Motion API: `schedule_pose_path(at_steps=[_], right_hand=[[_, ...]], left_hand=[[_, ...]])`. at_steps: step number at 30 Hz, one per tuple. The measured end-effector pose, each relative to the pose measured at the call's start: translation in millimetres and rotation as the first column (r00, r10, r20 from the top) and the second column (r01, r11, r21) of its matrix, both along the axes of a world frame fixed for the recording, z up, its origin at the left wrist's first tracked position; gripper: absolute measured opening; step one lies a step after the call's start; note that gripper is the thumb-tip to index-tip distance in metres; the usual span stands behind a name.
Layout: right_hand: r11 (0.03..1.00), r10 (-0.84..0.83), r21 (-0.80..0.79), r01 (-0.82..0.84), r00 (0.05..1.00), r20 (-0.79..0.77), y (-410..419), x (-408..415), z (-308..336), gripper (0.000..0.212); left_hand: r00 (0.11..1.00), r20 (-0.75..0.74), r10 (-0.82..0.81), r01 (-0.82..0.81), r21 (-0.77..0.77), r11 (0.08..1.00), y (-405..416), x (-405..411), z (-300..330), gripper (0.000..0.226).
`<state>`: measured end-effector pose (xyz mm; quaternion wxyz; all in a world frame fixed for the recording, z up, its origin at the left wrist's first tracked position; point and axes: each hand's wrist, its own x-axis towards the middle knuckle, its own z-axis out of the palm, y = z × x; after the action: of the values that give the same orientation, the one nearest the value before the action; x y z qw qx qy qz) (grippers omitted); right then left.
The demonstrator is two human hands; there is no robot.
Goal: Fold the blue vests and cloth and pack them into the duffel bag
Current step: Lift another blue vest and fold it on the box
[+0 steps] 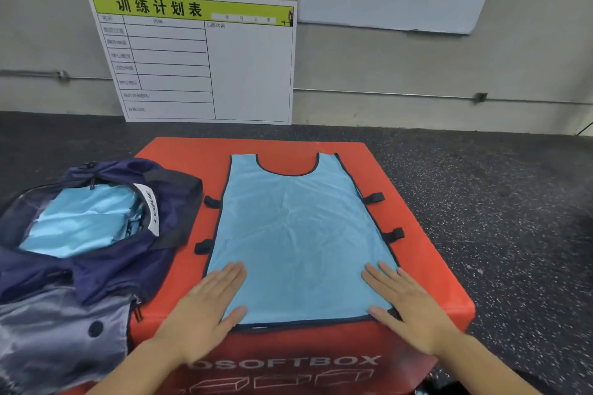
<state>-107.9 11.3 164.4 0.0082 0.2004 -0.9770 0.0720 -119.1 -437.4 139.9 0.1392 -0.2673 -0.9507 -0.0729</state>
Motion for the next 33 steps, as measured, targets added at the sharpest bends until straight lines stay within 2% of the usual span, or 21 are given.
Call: schedule_pose_path(at_steps=[3,5,9,14,15,18,21,26,28,33], right_hand=[[0.999,0.051,-0.014,-0.052,0.997,-0.056,-1.8,9.5,-5.4,0.082],[0.995,0.007,-0.096,-0.018,0.993,-0.122,-5.5,11.3,-13.4,0.080],[0.951,-0.162,-0.295,0.095,0.964,-0.210,-18.7,7.7,-23.1,0.064],[0.933,-0.234,-0.336,0.126,0.923,-0.304,-24.5,2.0,-21.8,0.052],[0.931,-0.239,-0.342,0.125,0.920,-0.312,-24.7,1.7,-20.9,0.047],[0.916,-0.266,-0.373,0.148,0.921,-0.286,-19.5,1.2,-20.6,0.026],[0.881,-0.306,-0.422,0.216,0.938,-0.160,-14.7,1.4,-20.4,0.048],[0.774,-0.447,-0.553,0.308,0.885,-0.132,-30.4,-3.8,-11.0,0.043],[0.756,-0.485,-0.567,0.326,0.861,-0.151,-30.2,-5.0,-8.4,0.045],[0.809,-0.440,-0.500,0.310,0.883,-0.163,-15.5,-5.0,-10.1,0.058]], left_hand=[[0.996,-0.004,-0.085,0.085,-0.001,0.996,-8.1,9.0,2.4,0.094],[0.996,0.018,-0.092,0.092,0.011,0.996,-8.8,11.2,1.3,0.102],[0.998,0.049,-0.033,0.026,0.138,0.990,-3.1,9.9,2.0,0.077],[0.991,0.133,0.033,-0.072,0.303,0.950,-0.2,3.3,-0.3,0.049],[0.986,0.162,0.038,-0.093,0.345,0.934,-0.8,1.8,-1.9,0.051],[0.967,0.249,0.054,-0.166,0.455,0.875,-1.6,0.7,0.1,0.076],[0.959,0.257,0.120,-0.243,0.525,0.815,-1.6,3.9,2.8,0.078],[0.949,0.231,0.214,-0.313,0.622,0.717,13.4,10.3,14.3,0.067],[0.948,0.253,0.193,-0.312,0.613,0.726,15.3,13.7,16.1,0.065],[0.945,0.284,0.160,-0.298,0.552,0.779,-7.4,15.5,14.1,0.065]])
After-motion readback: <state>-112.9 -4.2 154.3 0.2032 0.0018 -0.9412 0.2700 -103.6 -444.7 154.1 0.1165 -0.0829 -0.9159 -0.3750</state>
